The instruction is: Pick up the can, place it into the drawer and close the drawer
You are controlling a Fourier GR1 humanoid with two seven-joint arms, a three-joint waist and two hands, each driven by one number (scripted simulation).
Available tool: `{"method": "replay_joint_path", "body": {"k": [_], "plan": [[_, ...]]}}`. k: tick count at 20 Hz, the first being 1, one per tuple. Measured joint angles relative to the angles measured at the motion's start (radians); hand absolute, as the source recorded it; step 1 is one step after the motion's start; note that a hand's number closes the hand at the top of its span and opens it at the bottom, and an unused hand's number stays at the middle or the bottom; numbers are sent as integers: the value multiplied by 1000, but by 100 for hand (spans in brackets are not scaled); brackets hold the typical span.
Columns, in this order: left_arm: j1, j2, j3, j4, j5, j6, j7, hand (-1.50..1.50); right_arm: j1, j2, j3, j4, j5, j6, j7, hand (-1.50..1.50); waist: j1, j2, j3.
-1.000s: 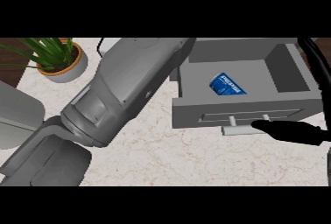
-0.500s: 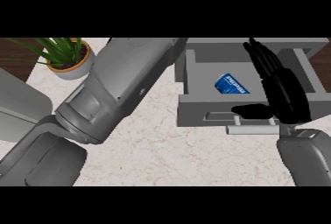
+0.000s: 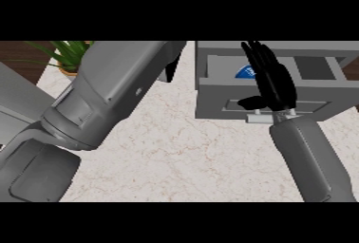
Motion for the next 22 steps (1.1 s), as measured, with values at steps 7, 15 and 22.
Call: {"method": "replay_joint_path", "body": {"k": [7,15,22], "plan": [[53,53,-3,-58,-19,-32,29,-150,-169,48,-59,291,83,-199,4,-150,28,1,0],[138,119,-19,-172,-39,-60,83,-150,-368,42,-129,552,116,-325,-11,-150,56,2,1],[206,167,-34,-276,-50,-77,132,-150,-481,36,-164,705,128,-370,-20,-150,76,7,1]]}}
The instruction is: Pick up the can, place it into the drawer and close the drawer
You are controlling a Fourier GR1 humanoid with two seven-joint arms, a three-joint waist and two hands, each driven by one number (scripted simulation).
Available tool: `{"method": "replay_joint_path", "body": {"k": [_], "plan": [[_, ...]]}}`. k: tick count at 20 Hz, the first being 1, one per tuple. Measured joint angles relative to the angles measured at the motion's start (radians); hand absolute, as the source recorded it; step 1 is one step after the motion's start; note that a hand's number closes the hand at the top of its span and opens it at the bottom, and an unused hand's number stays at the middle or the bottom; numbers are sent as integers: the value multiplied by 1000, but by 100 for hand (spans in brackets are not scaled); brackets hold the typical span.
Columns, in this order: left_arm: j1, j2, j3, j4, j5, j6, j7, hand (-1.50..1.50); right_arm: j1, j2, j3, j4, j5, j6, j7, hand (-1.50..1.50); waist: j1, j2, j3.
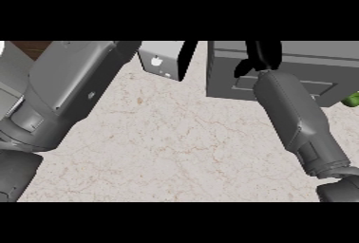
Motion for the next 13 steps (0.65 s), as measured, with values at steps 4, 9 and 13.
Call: {"method": "replay_joint_path", "body": {"k": [4,9,13], "plan": [[47,23,-6,-58,-4,-12,11,-150,-47,-6,-11,62,5,5,-14,-150,6,5,2],[99,50,-9,-124,-5,-19,28,-150,-74,-5,-48,97,-32,19,-79,-150,4,11,5],[136,81,-7,-174,-4,-29,42,-150,-87,-2,-81,112,-66,29,-146,-150,0,15,8]]}}
